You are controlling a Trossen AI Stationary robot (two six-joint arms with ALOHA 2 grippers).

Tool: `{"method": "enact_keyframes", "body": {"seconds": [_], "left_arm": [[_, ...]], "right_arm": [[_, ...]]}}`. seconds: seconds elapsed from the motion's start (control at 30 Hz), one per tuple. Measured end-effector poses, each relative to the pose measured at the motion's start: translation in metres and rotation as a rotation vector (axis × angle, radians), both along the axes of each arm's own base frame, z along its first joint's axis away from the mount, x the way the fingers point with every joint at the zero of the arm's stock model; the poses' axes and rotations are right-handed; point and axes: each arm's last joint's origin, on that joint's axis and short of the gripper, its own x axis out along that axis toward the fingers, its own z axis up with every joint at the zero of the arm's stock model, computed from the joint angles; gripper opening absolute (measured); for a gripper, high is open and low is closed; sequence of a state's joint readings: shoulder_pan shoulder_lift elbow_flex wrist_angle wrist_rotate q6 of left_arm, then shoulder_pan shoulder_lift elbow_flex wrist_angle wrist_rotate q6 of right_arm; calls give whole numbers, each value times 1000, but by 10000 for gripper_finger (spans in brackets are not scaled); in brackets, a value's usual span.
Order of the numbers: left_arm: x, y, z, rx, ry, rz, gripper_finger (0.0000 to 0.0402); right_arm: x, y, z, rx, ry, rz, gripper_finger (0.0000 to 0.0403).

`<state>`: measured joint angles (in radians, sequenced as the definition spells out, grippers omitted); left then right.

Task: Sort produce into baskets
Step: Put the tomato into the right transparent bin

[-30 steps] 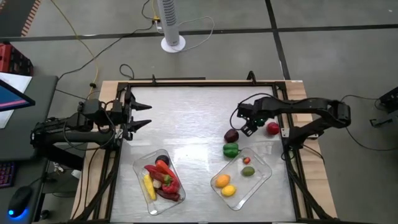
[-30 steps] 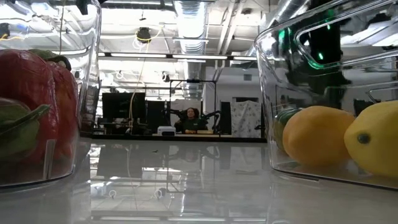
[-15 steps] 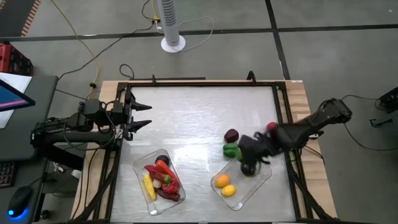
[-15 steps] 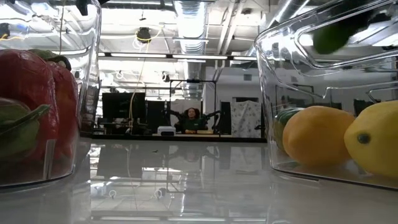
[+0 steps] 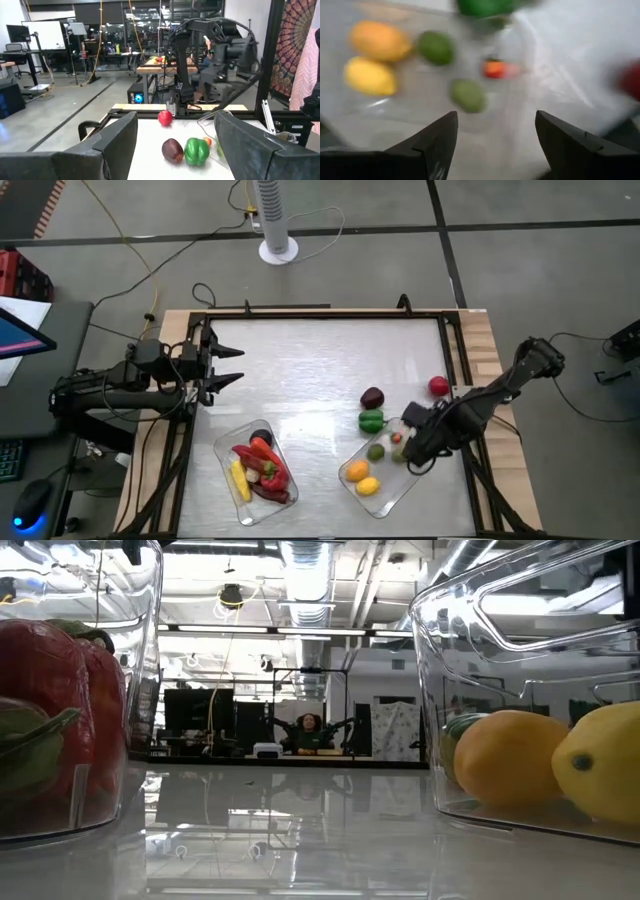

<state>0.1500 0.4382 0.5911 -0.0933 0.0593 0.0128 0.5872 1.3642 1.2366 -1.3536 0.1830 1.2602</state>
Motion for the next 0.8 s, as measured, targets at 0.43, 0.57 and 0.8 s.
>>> {"method": "enact_keyframes", "body": {"seconds": [0.43, 0.57, 0.8], "left_arm": [[0, 0, 0, 9, 1, -1, 251], [0, 0, 0, 18, 1, -1, 251], [0, 0, 0, 38, 2, 2, 251]], "right_arm": [[-16, -93, -18, -184, 201, -245, 296], [-25, -116, -38, -197, 285, -260, 296], [-24, -136, -72, -170, 393, -177, 296]]}}
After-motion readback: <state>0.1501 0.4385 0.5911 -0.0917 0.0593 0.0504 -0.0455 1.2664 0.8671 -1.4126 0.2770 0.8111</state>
